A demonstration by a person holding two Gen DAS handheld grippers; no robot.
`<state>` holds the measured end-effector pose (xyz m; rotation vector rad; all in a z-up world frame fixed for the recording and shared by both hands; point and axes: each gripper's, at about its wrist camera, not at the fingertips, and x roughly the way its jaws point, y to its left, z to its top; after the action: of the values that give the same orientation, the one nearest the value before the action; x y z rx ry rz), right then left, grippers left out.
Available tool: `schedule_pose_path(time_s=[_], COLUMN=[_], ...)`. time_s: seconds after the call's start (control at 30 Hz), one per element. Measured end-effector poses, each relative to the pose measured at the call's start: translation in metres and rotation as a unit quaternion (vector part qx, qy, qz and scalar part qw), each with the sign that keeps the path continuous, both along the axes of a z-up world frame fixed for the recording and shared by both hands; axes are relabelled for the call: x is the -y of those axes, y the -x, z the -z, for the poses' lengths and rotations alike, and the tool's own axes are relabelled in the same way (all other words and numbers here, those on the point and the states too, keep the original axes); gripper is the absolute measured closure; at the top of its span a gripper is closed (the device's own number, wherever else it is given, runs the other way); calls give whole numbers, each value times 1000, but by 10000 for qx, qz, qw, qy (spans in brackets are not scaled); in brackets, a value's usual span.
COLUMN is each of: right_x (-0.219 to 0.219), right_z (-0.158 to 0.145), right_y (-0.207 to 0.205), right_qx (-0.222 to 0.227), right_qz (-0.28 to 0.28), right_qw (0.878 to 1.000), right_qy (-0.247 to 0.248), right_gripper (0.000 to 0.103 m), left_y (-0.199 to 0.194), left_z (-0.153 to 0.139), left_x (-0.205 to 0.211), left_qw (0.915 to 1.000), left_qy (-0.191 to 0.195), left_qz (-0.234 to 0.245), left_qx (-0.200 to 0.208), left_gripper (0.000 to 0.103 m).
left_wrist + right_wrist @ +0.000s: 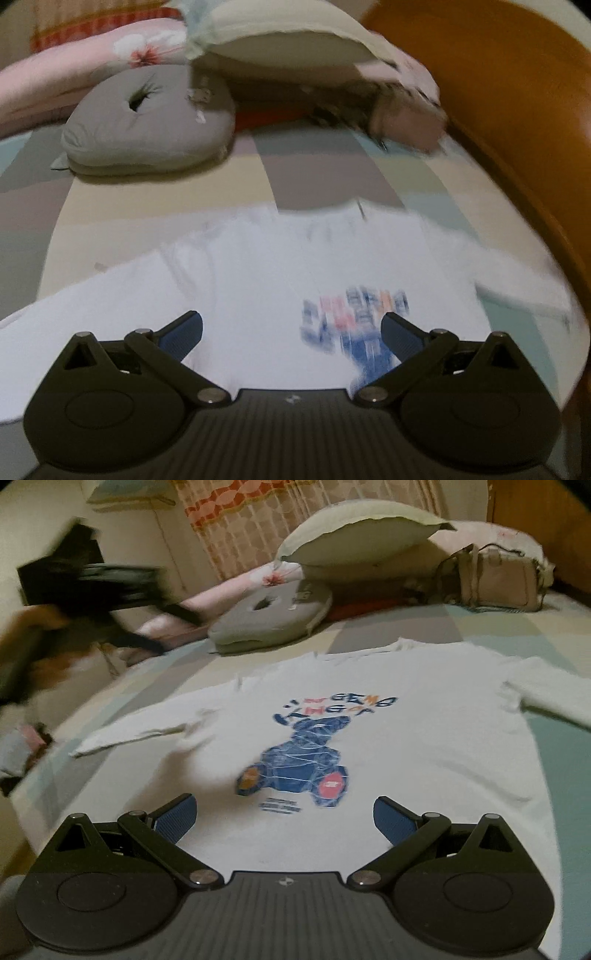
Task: Fold clothes
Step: 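Withdraw the left gripper back over the sweatshirt hem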
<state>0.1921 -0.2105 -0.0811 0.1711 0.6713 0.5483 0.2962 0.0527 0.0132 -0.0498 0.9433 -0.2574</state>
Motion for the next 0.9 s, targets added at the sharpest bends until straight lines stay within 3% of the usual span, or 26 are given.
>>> schedule_pose_path(time_s=[0.2,0.47,0.57,0.73,0.9], right_x=[-12,-35,-32,-30,-27], right_z=[12,36,39,36,24], right_y=[-6,-8,-6,6,27], right_qx=[-81,14,46,7,-394], right_qz=[125,200,265,333,384], right_qw=[9986,9874,9881,9867,9806], right_qy=[517,1571,1511,1593,1879], right_gripper=[0,0,0,0,0], left_y=[59,67,67,74,82], left_z=[47,121,130,125,116], left_x=[9,17,18,14,3], left_qw=[9990,9957,9954,9956,9953], left_qy=[23,-293,-536,-569,-529], left_qz=[342,18,117,174,116], left_qx=[293,875,781,719,804], left_gripper=[1,1,1,1,1])
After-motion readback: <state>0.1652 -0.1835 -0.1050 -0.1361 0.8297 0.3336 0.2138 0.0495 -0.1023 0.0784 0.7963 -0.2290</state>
